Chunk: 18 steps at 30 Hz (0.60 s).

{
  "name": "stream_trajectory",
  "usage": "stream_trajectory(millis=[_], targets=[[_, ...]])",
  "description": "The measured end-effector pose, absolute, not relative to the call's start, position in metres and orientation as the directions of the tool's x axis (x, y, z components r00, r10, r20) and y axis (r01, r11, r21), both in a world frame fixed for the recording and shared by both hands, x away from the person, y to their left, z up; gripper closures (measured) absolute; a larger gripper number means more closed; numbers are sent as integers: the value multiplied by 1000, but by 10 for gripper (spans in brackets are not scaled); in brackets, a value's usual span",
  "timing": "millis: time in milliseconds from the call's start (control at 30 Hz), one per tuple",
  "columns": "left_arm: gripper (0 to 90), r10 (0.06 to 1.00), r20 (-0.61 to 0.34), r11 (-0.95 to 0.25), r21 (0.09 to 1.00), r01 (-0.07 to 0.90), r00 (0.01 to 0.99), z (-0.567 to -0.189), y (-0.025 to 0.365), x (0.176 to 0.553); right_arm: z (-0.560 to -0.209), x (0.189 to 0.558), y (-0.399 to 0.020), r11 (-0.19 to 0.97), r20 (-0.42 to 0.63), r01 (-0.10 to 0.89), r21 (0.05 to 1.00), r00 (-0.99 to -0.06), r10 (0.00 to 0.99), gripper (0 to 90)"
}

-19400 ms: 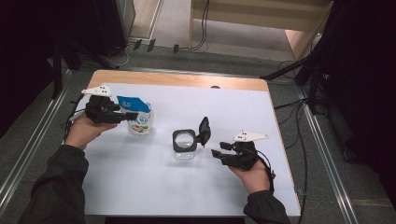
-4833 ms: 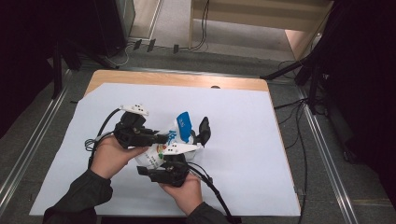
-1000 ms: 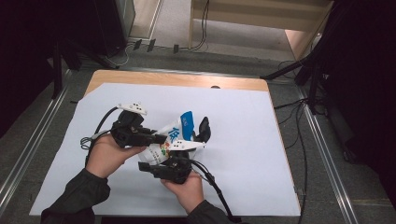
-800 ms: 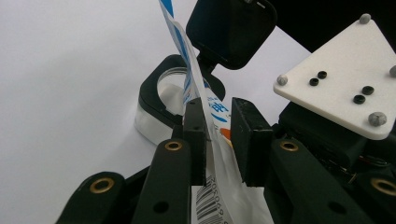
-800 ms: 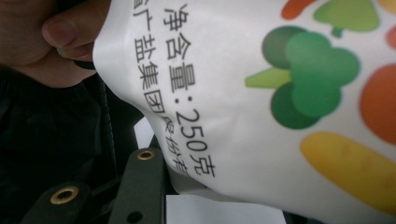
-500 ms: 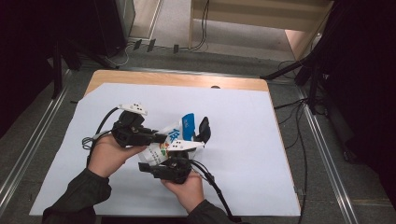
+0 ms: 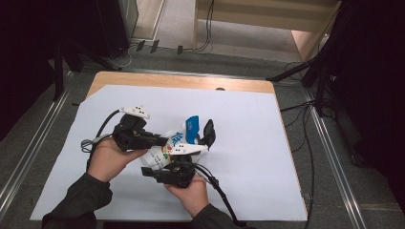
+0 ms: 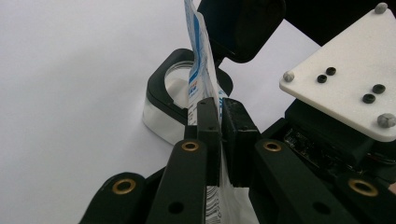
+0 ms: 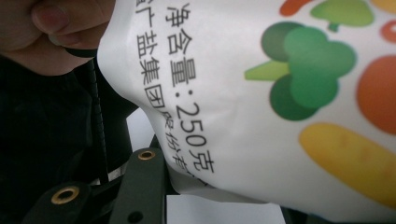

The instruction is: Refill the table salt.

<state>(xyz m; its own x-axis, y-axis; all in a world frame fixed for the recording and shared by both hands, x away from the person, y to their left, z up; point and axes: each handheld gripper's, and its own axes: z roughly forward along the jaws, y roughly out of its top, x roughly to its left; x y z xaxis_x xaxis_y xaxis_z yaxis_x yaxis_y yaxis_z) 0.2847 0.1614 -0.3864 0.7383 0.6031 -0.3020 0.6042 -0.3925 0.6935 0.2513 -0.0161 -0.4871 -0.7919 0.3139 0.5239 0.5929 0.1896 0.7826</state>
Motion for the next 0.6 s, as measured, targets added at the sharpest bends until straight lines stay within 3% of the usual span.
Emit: stream_trajectory(millis=[600], targets=[[864,613,-291,-377,710,595,735,-383,160,283,-483,253,-17,185,529,594,783,-792,306,636]])
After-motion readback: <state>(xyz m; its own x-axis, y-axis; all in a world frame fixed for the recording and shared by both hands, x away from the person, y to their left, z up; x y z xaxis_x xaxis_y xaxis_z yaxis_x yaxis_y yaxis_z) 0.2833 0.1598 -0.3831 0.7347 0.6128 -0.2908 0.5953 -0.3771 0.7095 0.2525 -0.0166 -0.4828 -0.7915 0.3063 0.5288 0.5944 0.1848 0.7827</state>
